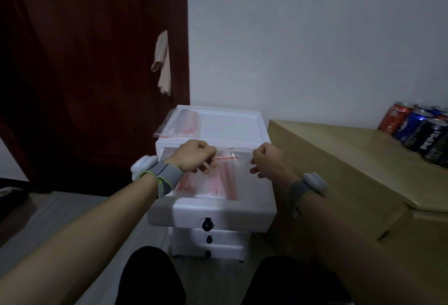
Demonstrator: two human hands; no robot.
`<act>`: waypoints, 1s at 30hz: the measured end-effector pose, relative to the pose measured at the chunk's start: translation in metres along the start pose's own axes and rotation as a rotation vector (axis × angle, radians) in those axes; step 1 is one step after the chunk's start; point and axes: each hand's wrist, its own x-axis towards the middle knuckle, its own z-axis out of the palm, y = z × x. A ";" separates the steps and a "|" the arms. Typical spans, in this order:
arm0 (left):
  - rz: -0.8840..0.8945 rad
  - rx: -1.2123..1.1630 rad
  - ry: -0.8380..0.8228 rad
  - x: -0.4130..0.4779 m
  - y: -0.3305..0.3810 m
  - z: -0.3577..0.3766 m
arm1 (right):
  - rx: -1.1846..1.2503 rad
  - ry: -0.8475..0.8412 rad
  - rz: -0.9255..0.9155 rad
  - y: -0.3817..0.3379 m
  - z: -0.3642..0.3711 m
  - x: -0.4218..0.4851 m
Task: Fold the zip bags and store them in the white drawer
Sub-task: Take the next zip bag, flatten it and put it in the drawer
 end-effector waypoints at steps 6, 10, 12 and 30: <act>0.011 -0.085 -0.053 0.002 0.006 0.013 | 0.085 -0.110 0.135 -0.012 0.009 -0.004; 0.048 -0.152 -0.090 0.005 0.005 0.018 | -0.005 -0.259 0.224 -0.018 0.011 -0.007; 0.055 -0.175 -0.125 0.007 0.003 0.019 | 0.071 -0.353 0.251 -0.016 0.010 -0.009; 0.214 0.394 -0.021 0.022 -0.023 0.033 | 0.475 -0.294 0.149 -0.022 -0.003 -0.003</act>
